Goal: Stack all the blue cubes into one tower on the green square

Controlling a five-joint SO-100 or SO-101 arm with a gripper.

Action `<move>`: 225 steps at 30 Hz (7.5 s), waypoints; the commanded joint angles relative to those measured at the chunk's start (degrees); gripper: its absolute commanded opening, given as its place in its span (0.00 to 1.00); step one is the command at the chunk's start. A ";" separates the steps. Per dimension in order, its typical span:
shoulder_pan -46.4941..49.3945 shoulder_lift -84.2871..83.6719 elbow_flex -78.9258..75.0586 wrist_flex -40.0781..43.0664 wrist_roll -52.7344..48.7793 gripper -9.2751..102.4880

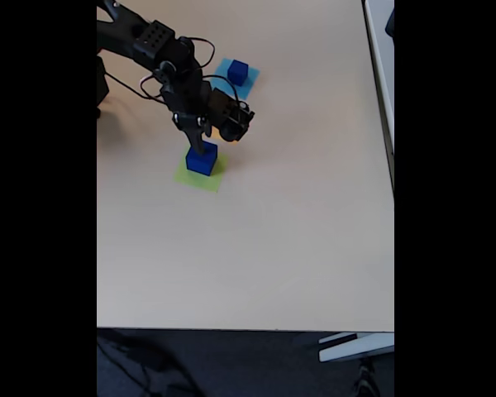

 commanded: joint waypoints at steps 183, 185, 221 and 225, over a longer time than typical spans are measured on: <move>-20.30 -19.69 -22.06 5.62 10.81 0.16; -20.30 -19.69 -22.06 5.62 10.72 0.17; -27.69 -7.29 -32.26 20.92 20.83 0.28; -29.27 -10.28 -37.53 24.17 23.47 0.30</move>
